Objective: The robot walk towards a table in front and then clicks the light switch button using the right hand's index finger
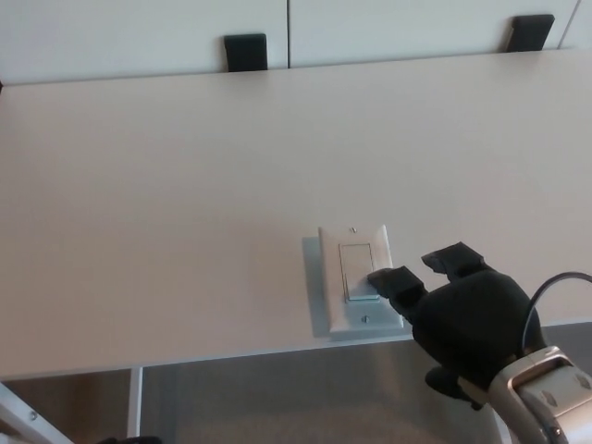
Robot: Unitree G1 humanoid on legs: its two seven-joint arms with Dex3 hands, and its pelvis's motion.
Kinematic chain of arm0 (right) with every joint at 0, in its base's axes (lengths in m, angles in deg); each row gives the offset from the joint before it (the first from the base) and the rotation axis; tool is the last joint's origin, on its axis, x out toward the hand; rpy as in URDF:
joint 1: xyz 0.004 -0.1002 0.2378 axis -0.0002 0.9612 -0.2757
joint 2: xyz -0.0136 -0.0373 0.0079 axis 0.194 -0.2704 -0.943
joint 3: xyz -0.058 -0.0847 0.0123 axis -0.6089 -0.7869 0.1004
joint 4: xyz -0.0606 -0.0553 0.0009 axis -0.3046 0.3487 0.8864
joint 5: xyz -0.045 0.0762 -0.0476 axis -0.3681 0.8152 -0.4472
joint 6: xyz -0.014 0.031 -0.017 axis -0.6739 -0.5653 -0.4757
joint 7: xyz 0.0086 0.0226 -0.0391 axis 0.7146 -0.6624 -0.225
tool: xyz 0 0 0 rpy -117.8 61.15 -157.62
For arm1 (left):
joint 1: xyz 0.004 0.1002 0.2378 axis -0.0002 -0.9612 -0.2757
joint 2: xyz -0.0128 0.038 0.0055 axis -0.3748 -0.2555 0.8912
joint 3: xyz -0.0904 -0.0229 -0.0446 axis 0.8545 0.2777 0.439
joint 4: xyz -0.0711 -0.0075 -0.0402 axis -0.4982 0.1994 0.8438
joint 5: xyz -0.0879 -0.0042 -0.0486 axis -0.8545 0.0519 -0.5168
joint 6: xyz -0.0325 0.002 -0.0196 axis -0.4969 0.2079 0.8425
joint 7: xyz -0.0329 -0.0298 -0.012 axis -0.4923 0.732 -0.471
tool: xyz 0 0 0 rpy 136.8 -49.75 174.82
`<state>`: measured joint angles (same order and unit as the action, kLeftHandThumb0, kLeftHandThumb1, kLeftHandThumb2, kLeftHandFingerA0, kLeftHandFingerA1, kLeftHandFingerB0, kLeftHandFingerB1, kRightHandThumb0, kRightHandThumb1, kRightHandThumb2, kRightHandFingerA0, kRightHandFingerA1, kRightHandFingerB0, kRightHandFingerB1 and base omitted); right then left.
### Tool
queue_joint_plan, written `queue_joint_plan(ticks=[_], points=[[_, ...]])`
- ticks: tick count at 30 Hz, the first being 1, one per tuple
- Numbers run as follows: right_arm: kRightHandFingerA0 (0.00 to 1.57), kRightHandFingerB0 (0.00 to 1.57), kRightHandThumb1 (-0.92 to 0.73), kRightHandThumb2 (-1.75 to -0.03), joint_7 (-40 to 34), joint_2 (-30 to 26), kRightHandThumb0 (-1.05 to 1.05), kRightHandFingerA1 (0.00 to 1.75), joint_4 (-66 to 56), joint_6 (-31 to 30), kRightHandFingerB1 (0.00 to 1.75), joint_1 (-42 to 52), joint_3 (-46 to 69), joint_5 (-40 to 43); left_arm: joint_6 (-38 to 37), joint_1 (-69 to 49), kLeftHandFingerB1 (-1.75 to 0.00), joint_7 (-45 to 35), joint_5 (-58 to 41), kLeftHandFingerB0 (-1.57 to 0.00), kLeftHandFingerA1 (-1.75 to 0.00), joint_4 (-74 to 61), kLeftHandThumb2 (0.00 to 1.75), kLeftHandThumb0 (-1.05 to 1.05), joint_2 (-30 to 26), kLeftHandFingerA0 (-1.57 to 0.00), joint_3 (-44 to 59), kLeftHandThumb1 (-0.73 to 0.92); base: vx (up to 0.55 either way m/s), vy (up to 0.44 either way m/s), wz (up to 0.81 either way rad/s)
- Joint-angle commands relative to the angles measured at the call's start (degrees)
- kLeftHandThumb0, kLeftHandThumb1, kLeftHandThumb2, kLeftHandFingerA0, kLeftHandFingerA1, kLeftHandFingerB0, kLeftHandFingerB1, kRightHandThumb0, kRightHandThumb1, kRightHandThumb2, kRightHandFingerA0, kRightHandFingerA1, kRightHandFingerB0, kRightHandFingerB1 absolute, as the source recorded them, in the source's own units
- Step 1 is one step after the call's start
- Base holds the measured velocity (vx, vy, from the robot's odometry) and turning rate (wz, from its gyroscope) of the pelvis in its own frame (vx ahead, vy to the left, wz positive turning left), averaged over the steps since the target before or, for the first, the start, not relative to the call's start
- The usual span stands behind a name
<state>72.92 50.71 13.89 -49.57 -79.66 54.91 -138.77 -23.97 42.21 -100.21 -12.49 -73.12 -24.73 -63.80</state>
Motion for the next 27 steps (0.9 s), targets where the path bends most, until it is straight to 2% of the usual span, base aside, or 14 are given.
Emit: queue_joint_plan(ticks=[1,2,3,4,6,7,9,10,11,12,14,15,16,27], points=[[0.13,0.17,-0.60,-0.91,-2.4,-0.2,-0.88,0.40,0.3,-0.8,0.39,-0.4,-0.9,-1.7,0.3,0.3,-0.50,-0.7,0.3,-0.12,-0.56,0.0,0.96,-0.19,-0.8,-0.24,0.4,0.55,0.00,0.000,0.00],[0.12,0.17,-0.61,-0.92,-2.8,-0.1,-0.88,0.40,0.3,-0.8,0.39,-0.4,-1.0,-1.8,0.4,0.2,-0.50,-0.7,0.3,-0.12,-0.56,-0.4,0.96,-0.18,-0.9,-0.24,0.4,0.55,0.00,0.000,0.00],[0.15,0.22,-0.75,-0.64,-2.7,-0.1,-0.86,0.28,0.1,-0.8,0.29,-0.4,-1.2,-2.0,0.1,0.1,-0.50,-0.5,0.7,-0.13,-0.57,-0.5,0.97,-0.18,-0.9,-0.27,0.2,0.56,0.00,0.000,0.00],[0.01,0.00,-0.33,-0.98,-2.3,-0.1,-0.39,0.50,-0.2,-1.0,0.46,-0.5,-1.4,-2.3,0.0,0.1,-0.50,-0.3,1.1,-0.13,-0.57,-0.5,0.97,-0.17,-1.0,-0.27,0.1,0.57,0.00,0.000,0.00],[0.01,0.00,-0.34,-0.98,-1.8,0.0,-0.39,0.50,-1.0,-1.1,0.46,-0.4,-1.6,-2.4,0.5,0.5,-0.50,-0.3,1.0,-0.13,-0.57,-0.3,0.97,-0.17,-1.0,-0.27,0.0,0.56,0.00,0.000,0.00],[0.15,0.23,-0.75,-0.64,-1.9,0.0,-0.86,0.28,-1.2,-1.1,0.29,-0.4,-1.7,-2.3,0.6,0.6,-0.50,-0.2,1.0,-0.13,-0.57,-0.3,0.97,-0.17,-0.9,-0.27,0.0,0.56,0.00,0.000,0.00],[0.15,0.24,-0.75,-0.64,-2.2,0.3,-0.85,0.28,-1.9,-1.1,0.29,-0.1,-1.8,-2.1,1.5,0.7,-0.51,0.4,0.9,-0.14,-0.57,-0.8,0.97,-0.17,-0.5,-0.27,0.1,0.56,0.00,0.000,0.00],[0.08,0.17,-0.60,-0.93,-2.0,0.4,-0.86,0.39,-2.4,-1.2,0.40,0.0,-1.8,-2.1,1.7,0.8,-0.51,0.3,0.9,-0.14,-0.57,-0.8,0.97,-0.17,-0.6,-0.26,0.0,0.56,0.00,0.000,0.00],[0.14,0.23,-0.75,-0.64,-1.6,0.5,-0.85,0.27,-2.8,-1.4,0.29,0.1,-1.9,-2.2,2.0,0.7,-0.50,0.4,0.9,-0.13,-0.56,-1.1,0.96,-0.17,-0.6,-0.25,-0.1,0.56,0.00,0.000,0.00],[0.09,0.17,-0.60,-0.92,-1.8,0.7,-0.86,0.39,-3.0,-1.3,0.40,0.1,-1.9,-1.9,1.9,0.6,-0.50,0.4,1.1,-0.13,-0.56,-1.3,0.97,-0.17,-0.9,-0.25,-0.1,0.56,0.00,0.000,0.00],[0.09,0.16,-0.59,-0.91,-2.0,0.9,-0.86,0.39,-3.4,-1.2,0.40,0.1,-1.9,-1.6,2.0,0.5,-0.50,0.1,1.0,-0.12,-0.56,-1.5,0.96,-0.17,-0.9,-0.25,0.0,0.56,0.00,0.000,0.00],[0.14,0.23,-0.73,-0.63,-1.6,0.9,-0.84,0.27,-3.6,-1.3,0.29,0.1,-2.0,-1.9,2.1,0.5,-0.50,0.1,0.9,-0.12,-0.56,-1.5,0.96,-0.17,-0.9,-0.25,0.1,0.56,0.00,0.000,0.00],[0.10,0.17,-0.59,-0.91,-1.7,0.8,-0.86,0.39,-3.7,-1.2,0.40,0.1,-2.0,-1.9,1.7,0.4,-0.50,-0.3,0.7,-0.13,-0.56,-1.3,0.96,-0.17,-1.0,-0.25,0.2,0.56,0.00,0.000,0.00],[0.10,0.17,-0.60,-0.91,-2.8,0.3,-0.86,0.39,-1.3,-1.2,0.39,0.0,-2.1,-2.2,1.5,1.0,-0.50,-0.2,1.2,-0.14,-0.57,-1.1,0.97,-0.16,-1.0,-0.26,0.0,0.57,0.00,0.000,0.00]])
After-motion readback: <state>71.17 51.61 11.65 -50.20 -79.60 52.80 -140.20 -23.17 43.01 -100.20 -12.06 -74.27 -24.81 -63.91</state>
